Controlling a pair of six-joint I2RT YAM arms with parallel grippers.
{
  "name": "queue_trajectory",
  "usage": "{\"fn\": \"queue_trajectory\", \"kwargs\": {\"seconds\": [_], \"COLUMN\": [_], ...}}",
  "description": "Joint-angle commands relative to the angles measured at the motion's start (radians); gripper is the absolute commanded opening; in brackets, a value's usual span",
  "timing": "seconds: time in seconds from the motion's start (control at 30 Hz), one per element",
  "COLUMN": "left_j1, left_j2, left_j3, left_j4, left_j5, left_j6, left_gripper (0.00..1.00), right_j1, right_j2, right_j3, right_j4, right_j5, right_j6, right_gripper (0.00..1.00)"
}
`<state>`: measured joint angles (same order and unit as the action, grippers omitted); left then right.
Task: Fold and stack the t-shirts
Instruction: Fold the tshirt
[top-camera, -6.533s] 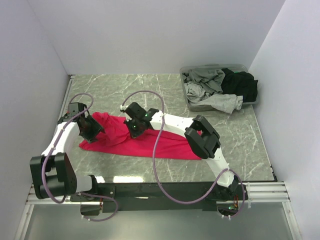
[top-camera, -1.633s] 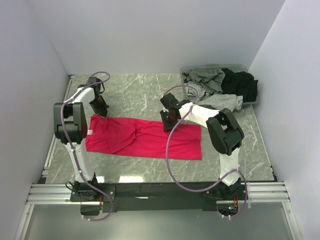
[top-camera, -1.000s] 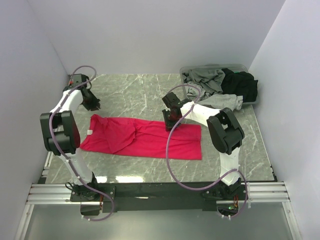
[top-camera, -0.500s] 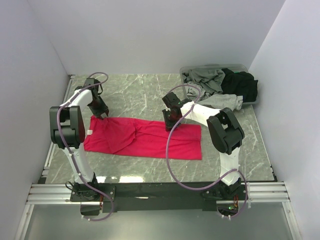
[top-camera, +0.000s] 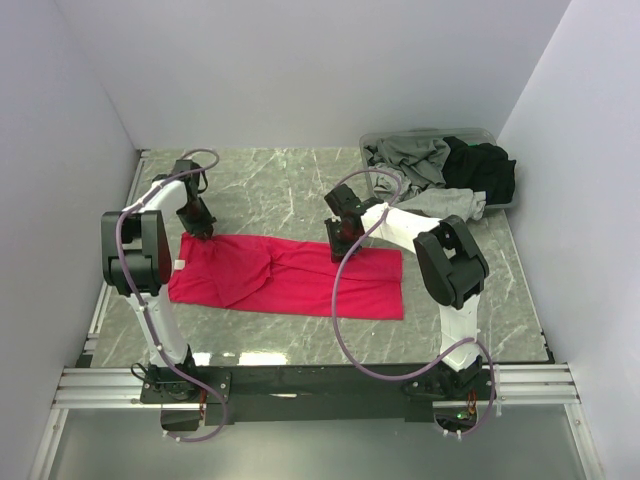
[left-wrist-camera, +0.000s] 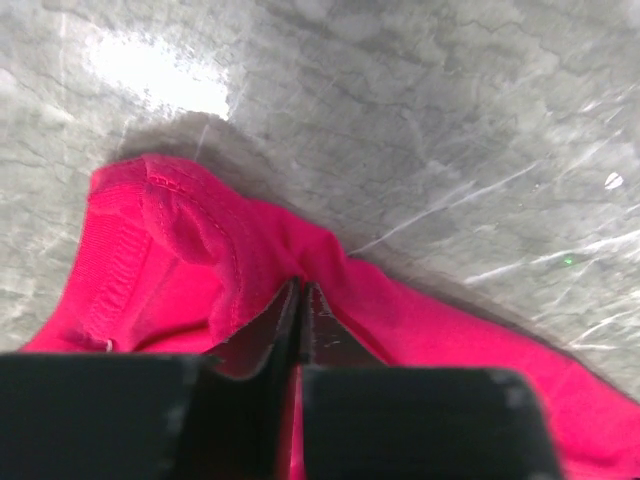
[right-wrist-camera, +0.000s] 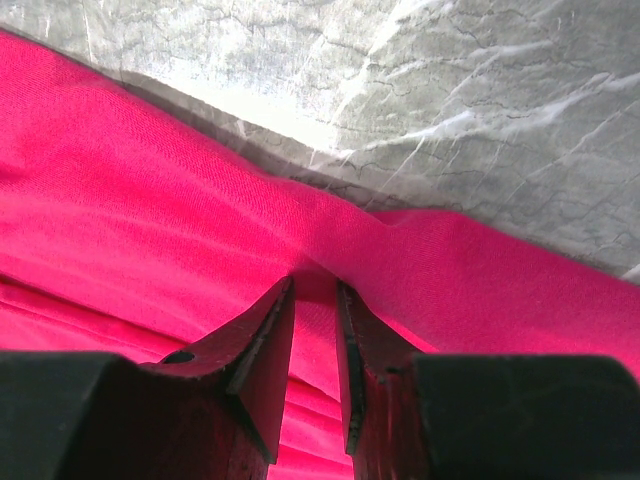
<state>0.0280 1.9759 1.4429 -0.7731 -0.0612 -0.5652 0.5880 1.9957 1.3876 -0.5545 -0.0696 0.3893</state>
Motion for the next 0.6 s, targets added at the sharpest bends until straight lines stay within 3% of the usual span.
{"fn": "queue_trajectory", "kwargs": {"seconds": [0.0,0.23,0.57], "left_j1": [-0.005,0.013,0.131], "left_j2": [-0.02,-0.192,-0.374], "left_j3": [-0.007,-0.09,-0.361], "left_j4": [0.003,0.135,0.29], "left_j5": [-0.029,-0.06,0.09], "left_j6": [0.01,-0.047,-0.147], "left_gripper": [0.03,0.0,0.0], "right_j1": [-0.013,-0.016,-0.027], "right_j2": [0.041,0.063,0.112], "right_j3": [-0.016,-0.015,0.013], "right_j4": [-0.024,-0.045,-0.088], "right_j5": [0.037,0.059,0.068], "right_j6": [0.005,0.014,0.026], "right_gripper": [0.31,0.31,0.31]}}
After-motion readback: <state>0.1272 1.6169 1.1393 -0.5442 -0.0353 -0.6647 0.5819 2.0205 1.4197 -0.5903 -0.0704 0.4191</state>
